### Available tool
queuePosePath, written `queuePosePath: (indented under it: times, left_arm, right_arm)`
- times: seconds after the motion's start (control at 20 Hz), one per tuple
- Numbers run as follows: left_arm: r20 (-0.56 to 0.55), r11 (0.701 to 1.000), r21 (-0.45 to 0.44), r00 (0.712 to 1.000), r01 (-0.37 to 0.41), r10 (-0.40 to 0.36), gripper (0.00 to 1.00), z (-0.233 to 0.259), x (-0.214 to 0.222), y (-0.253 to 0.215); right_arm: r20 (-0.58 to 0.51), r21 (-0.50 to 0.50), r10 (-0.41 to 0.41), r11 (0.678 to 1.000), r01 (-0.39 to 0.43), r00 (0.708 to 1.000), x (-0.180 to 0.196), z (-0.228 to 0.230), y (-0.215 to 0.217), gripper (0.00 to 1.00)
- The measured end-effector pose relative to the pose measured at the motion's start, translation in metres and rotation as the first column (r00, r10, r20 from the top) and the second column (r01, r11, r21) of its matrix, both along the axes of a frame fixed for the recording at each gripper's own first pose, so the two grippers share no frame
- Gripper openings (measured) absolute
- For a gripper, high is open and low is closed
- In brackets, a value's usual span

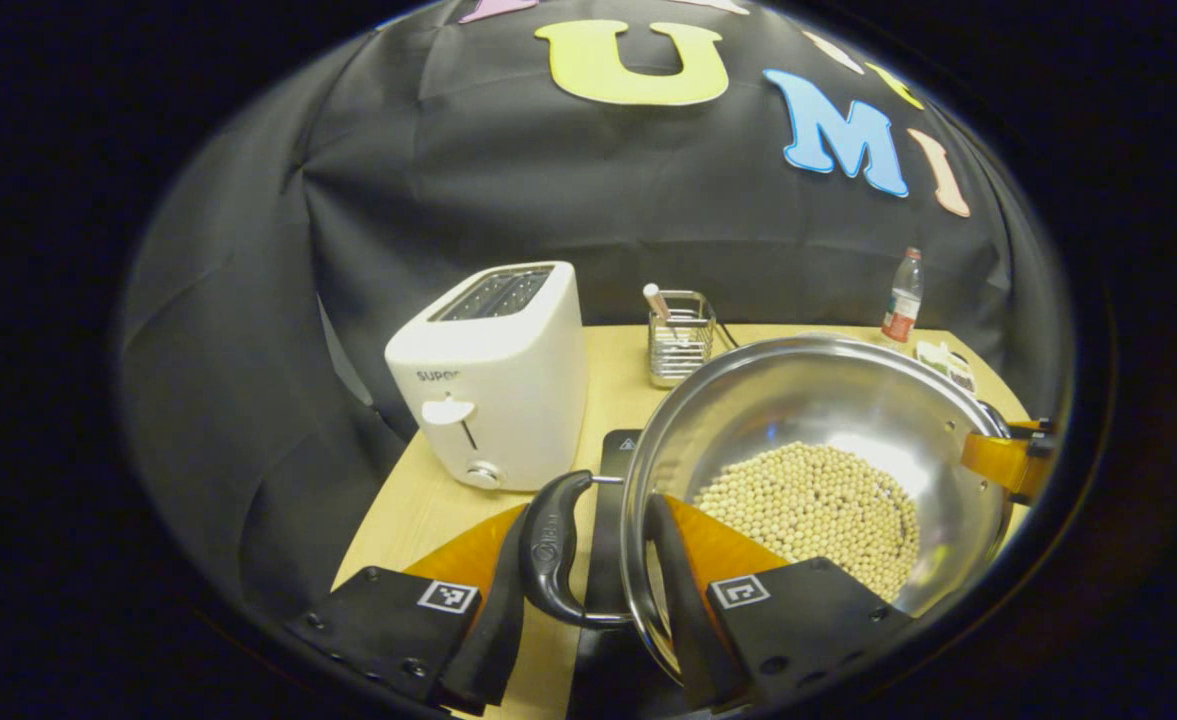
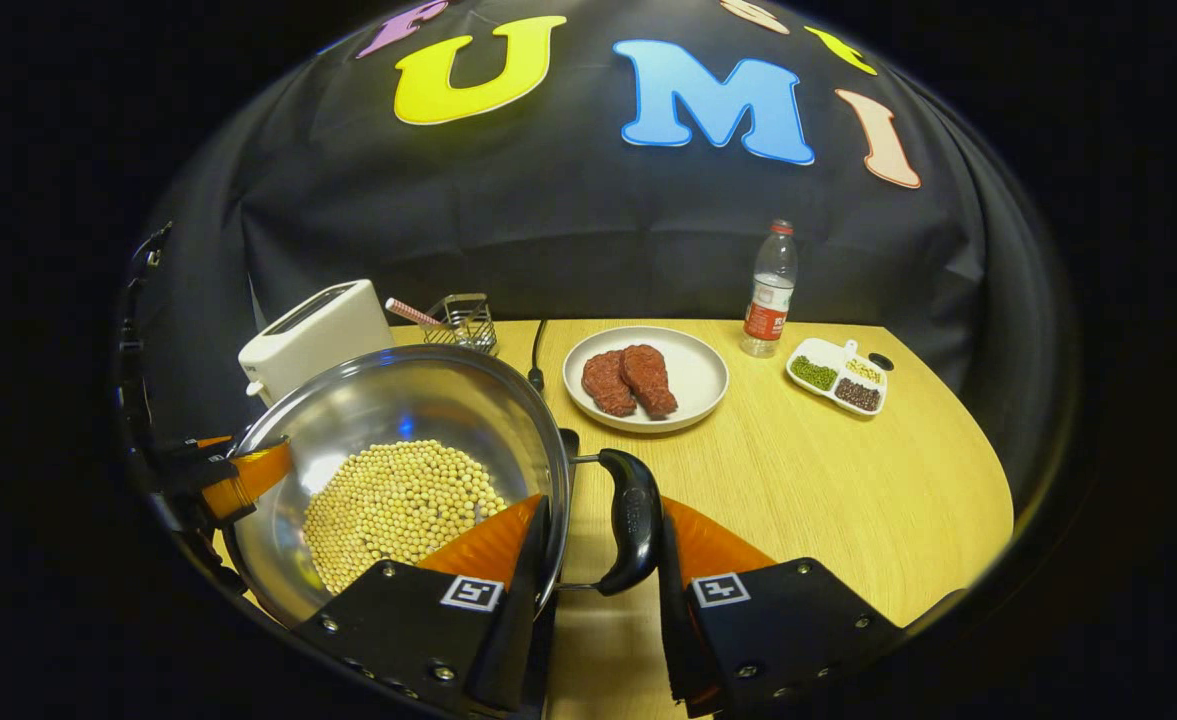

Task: First push the handle of the pot to place it horizontally, then grasp the pot with both hands and set it on the induction cooktop.

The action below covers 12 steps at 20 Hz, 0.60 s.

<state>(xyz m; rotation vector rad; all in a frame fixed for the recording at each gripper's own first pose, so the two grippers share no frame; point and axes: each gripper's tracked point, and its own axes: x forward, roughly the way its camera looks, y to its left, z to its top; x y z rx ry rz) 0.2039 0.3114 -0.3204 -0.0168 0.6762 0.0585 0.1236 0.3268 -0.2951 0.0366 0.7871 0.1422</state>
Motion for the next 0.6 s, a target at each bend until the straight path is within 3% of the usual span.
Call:
queuePosePath:
  times: [0.05, 0.2, 0.25, 0.3, 0.35, 0.4, 0.6]
  left_arm:
    - [0.009, 1.000, 0.006, 1.000, 0.003, -0.003, 0.72, 0.000, 0.002, 0.002]
    - [0.033, 1.000, 0.003, 0.999, -0.009, 0.009, 0.74, 0.003, 0.002, 0.002]
    - [0.062, 1.000, 0.013, 0.998, -0.019, 0.018, 0.79, 0.011, 0.002, 0.004]
    - [0.096, 0.999, 0.026, 0.995, -0.034, 0.032, 0.77, 0.019, 0.005, 0.008]
    - [0.124, 0.998, 0.040, 0.991, -0.056, 0.051, 0.87, 0.030, 0.006, 0.012]
    - [0.161, 0.996, 0.051, 0.985, -0.079, 0.070, 0.98, 0.044, 0.006, 0.014]
    - [0.309, 0.992, 0.055, 0.946, -0.117, 0.095, 0.96, 0.107, -0.010, -0.002]
  right_arm:
    - [-0.001, 0.011, -0.009, 1.000, 0.009, 1.000, 0.002, 0.000, 0.001, 0.54]
    - [0.000, 0.018, 0.005, 1.000, -0.005, 1.000, 0.001, -0.003, 0.003, 0.58]
    - [0.019, 0.029, 0.023, 0.999, -0.024, 1.000, 0.000, 0.001, 0.006, 0.55]
    - [0.056, 0.037, 0.029, 0.999, -0.032, 0.998, 0.004, 0.012, 0.007, 0.78]
    - [0.102, 0.038, 0.029, 0.999, -0.033, 0.994, 0.007, 0.025, 0.002, 1.00]
    - [0.147, 0.038, 0.035, 0.998, -0.041, 0.989, 0.010, 0.041, -0.002, 0.98]
    - [0.322, 0.006, 0.037, 0.999, -0.041, 0.946, 0.013, 0.099, -0.047, 0.97]
